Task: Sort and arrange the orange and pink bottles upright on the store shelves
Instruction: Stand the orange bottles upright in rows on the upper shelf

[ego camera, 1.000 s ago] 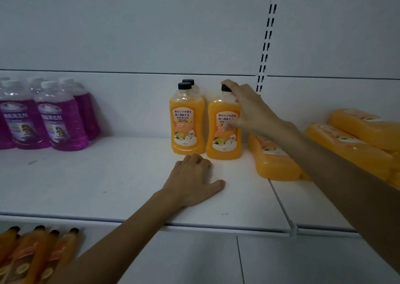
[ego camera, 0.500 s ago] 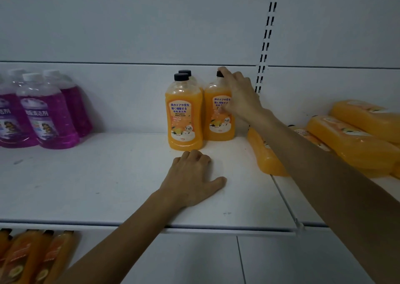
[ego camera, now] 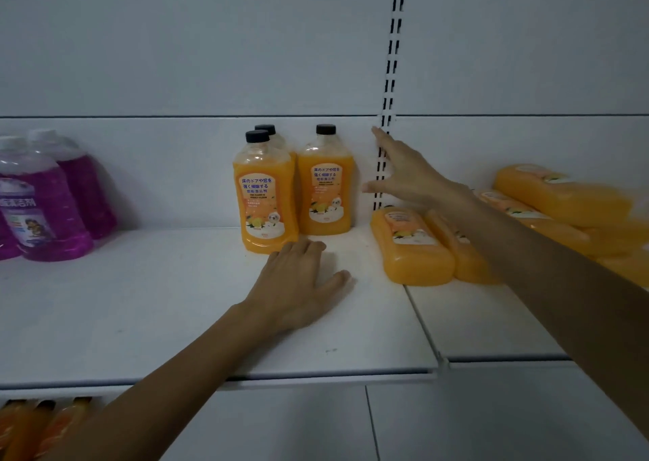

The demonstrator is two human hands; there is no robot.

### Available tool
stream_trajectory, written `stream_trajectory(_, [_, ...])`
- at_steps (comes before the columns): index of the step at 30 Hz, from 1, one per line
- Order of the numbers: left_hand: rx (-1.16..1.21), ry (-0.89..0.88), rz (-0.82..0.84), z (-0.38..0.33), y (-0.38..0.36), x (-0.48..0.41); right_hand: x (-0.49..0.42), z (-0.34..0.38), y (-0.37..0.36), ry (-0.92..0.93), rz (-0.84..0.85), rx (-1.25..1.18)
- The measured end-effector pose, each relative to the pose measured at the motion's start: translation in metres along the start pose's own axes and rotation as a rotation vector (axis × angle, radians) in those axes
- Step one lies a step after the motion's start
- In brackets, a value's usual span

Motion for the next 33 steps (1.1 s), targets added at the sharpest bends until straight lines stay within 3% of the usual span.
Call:
stream_trajectory(5, [0.134,-0.066,-0.054,-0.045,-0.004,-0.032,0.013,-0.036,0.002,-0.183,0.153,0.172])
stream_trajectory(9, [0.191,0.069,0.086,-0.057,-0.029,-0.053,0.023,-0.061,-0.018,-0.376,0.502,0.375])
stream_trajectory(11, [0.229,0.125,0.136,-0.055,-0.040,-0.059,0.025,-0.062,-0.023,-0.381,0.547,0.377])
stream_trajectory(17, [0.582,0.212,0.166,-0.051,-0.042,-0.061,0.024,-0.057,-0.018,-0.342,0.427,0.286])
stream_trajectory(23, [0.912,0.099,0.095,-0.053,-0.037,-0.045,0.027,-0.024,0.003,-0.191,0.167,0.133])
stream_trajectory(27, [0.994,0.033,-0.038,-0.043,-0.024,-0.041,0.043,0.005,0.021,-0.047,-0.112,-0.088])
stream_trajectory(33, [0.934,-0.103,-0.166,-0.022,-0.005,-0.030,0.080,0.040,0.016,0.164,-0.087,-0.209])
Point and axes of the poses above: each hand's wrist, its own x-axis away from the middle knuckle, its own y-axis out of the back of the hand, z = x × y, the point moved 6 cm from there along -x, towards the middle knuckle, and after that the axes turned 6 degrees about -y, right-handed, at the moved point
